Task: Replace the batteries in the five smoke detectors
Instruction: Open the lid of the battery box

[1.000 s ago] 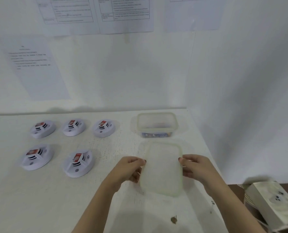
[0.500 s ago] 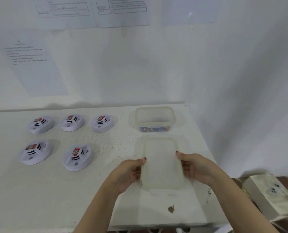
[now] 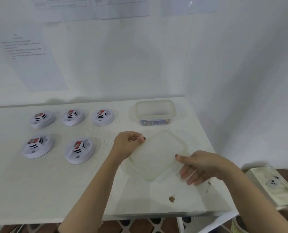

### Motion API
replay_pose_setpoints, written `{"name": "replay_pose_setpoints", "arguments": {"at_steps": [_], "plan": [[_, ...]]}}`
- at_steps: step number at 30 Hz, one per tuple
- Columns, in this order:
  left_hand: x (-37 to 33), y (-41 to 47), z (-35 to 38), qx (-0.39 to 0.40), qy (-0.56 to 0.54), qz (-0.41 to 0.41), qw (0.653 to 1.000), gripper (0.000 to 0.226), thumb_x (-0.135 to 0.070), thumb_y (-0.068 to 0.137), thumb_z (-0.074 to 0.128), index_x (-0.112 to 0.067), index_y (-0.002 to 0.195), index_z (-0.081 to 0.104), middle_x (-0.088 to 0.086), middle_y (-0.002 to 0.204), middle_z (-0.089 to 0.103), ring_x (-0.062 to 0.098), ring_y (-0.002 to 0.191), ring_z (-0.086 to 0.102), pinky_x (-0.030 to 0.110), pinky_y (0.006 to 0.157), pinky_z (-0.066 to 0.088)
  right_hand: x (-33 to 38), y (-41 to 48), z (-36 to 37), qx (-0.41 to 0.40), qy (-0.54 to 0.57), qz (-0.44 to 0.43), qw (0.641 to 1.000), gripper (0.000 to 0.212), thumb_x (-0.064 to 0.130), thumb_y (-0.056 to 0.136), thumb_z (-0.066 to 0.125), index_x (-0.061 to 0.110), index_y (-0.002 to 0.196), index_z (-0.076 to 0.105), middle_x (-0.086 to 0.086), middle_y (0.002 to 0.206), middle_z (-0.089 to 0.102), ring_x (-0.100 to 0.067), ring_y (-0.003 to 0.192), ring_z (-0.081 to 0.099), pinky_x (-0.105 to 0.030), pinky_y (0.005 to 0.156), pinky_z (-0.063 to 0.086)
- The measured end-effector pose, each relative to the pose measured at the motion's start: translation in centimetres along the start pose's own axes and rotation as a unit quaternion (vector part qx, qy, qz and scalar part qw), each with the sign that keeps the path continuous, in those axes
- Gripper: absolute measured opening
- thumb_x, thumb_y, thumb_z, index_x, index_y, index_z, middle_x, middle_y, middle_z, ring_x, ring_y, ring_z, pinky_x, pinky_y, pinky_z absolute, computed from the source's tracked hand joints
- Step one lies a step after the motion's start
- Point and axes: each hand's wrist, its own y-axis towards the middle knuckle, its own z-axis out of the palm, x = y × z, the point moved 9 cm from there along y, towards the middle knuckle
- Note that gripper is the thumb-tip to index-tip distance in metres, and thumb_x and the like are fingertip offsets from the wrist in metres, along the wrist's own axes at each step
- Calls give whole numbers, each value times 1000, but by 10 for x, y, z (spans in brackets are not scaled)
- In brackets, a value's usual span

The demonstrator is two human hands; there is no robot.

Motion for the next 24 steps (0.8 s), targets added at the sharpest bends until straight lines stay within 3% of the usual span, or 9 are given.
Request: {"name": "replay_pose_setpoints", "arguments": {"at_steps": [3, 5, 7, 10, 13, 16, 20, 24], "plan": [[-8, 0, 2, 37, 70, -7, 997, 37, -38, 91, 62, -23, 125, 62, -2, 113, 63, 13, 105, 58, 18, 81, 42, 5, 5, -27, -116, 4, -18, 993, 58, 61, 83, 53, 5, 93, 60, -7, 91, 67, -24, 71, 68, -30, 58, 55], [0, -13, -1, 72, 109, -85, 988, 61, -49, 86, 64, -21, 137, 46, 4, 122, 54, 20, 108, 57, 24, 73, 48, 18, 9, -42, -180, 78, -80, 977, 48, 55, 87, 52, 9, 99, 60, -4, 95, 62, -22, 77, 65, -32, 61, 56], [14, -36, 0, 153, 145, -181, 961, 69, -53, 82, 66, -11, 132, 42, 9, 118, 54, 21, 95, 63, 26, 64, 55, 30, 14, -46, -191, 118, -138, 965, 35, 40, 93, 54, 8, 103, 64, -3, 97, 63, -19, 81, 62, -28, 66, 54], [25, -64, 6, 228, 92, -232, 941, 42, -39, 85, 70, 0, 94, 57, 11, 84, 70, 16, 69, 72, 23, 59, 58, 35, 23, -43, -160, 131, -155, 966, 24, 20, 93, 55, 1, 101, 66, -5, 84, 58, -16, 71, 54, -20, 60, 48], [26, -61, 2, 153, -20, -205, 967, 27, -21, 85, 73, 0, 71, 62, 9, 62, 70, 13, 56, 69, 20, 55, 56, 29, 27, -43, -134, 187, -145, 962, 21, 10, 90, 57, -6, 101, 66, -9, 77, 55, -18, 65, 52, -22, 58, 49], [24, -53, -11, 41, -62, -171, 982, 27, -14, 79, 78, 0, 64, 60, 8, 56, 66, 16, 54, 63, 18, 52, 53, 21, 23, -47, -130, 234, -146, 952, 20, 6, 87, 61, -8, 101, 64, -8, 79, 60, -20, 65, 56, -25, 59, 51], [16, -51, -26, -90, -68, -128, 985, 22, -10, 77, 80, -6, 84, 59, 6, 65, 63, 13, 52, 61, 13, 45, 49, 17, 15, -52, -141, 212, -151, 955, 9, 4, 85, 63, -2, 91, 65, -7, 75, 60, -16, 58, 55, -22, 50, 50], [10, -46, -31, -110, -87, -98, 985, 23, -3, 85, 67, -9, 106, 61, 7, 69, 66, 14, 57, 62, 17, 51, 52, 23, 10, -61, -170, 212, -188, 944, 21, 3, 82, 67, 8, 102, 60, -11, 76, 63, -17, 57, 58, -24, 54, 54]]}}
